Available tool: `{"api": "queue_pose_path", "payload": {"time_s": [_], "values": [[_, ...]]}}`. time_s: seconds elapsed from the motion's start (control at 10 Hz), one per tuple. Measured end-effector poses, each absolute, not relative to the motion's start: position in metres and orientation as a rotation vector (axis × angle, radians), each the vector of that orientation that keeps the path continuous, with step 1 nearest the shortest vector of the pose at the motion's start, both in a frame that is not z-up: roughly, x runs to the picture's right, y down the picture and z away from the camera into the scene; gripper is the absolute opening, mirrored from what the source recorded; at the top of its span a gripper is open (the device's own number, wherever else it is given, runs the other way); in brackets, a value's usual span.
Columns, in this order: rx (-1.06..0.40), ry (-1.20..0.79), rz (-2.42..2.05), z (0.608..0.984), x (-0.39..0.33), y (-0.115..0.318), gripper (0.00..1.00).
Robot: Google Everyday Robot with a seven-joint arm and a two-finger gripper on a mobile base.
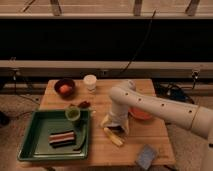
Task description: Place banana in purple bowl
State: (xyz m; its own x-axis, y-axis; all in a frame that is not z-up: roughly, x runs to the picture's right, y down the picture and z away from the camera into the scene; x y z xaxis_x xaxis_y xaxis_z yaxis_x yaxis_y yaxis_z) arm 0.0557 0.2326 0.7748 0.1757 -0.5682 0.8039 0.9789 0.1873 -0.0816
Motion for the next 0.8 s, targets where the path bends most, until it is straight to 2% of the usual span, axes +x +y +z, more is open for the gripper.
{"api": "queue_pose_path", "payload": {"time_s": [0.2,0.8], "values": [[-0.722,-0.692,-1.244,0.792,0.067,0.244,0.8],[-0.781,-0.686,-1.278,0.796,0.064,0.261,0.8]]}}
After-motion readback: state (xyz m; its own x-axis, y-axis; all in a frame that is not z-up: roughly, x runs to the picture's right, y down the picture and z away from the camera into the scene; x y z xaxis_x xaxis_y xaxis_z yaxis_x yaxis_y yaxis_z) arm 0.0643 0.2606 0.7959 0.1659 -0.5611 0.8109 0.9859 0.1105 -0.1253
